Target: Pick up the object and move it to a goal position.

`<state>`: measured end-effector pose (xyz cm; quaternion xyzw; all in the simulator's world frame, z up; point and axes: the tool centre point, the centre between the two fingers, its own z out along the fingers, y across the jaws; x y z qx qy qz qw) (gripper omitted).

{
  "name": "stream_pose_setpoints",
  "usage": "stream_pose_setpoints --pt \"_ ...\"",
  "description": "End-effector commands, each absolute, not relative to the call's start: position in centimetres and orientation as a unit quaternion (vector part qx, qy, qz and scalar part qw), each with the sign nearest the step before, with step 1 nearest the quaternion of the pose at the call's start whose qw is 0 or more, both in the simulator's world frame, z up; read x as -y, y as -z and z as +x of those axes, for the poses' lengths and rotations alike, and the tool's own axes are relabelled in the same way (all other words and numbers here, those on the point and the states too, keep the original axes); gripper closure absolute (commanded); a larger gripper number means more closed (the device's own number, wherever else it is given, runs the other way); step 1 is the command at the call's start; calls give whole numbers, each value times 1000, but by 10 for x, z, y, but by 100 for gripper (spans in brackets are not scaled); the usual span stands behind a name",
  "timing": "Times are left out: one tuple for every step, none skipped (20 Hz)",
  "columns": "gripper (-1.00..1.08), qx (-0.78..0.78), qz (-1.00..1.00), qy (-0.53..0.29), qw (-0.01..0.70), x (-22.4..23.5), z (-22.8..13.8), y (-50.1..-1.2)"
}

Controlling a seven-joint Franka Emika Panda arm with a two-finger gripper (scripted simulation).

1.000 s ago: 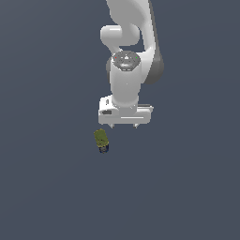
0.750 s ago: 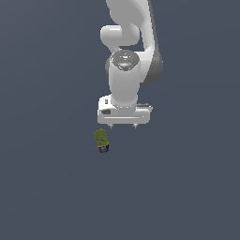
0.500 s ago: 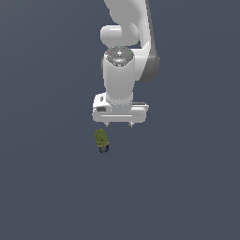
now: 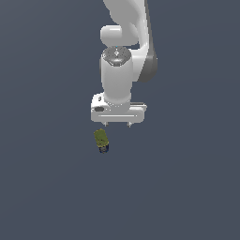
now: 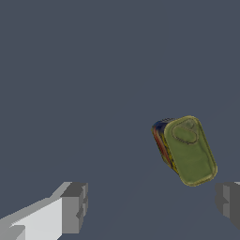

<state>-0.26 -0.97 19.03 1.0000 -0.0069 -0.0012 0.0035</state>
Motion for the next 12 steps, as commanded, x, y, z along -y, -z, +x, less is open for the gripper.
stream_pose_setpoints --pt "-92 0 1000 1 4 14 -2 -187" --pt "-92 -4 1000 1 4 16 -2 -185" --pt "-92 -9 1000 1 4 18 -2 -183" --pt "-92 -14 1000 1 4 20 -2 -181" --pt "-92 -19 1000 1 4 22 -1 -179" --pt "-92 -25 1000 1 4 25 -1 -176" --pt "-92 -32 999 1 4 28 -1 -173" --pt "-92 -38 999 1 3 31 -1 -170" --pt "-92 -46 999 1 3 35 0 -167" --pt "-92 -54 999 1 3 38 0 -164" --pt "-92 -62 998 1 3 42 0 -160" --pt "-92 -71 997 1 3 46 0 -156"
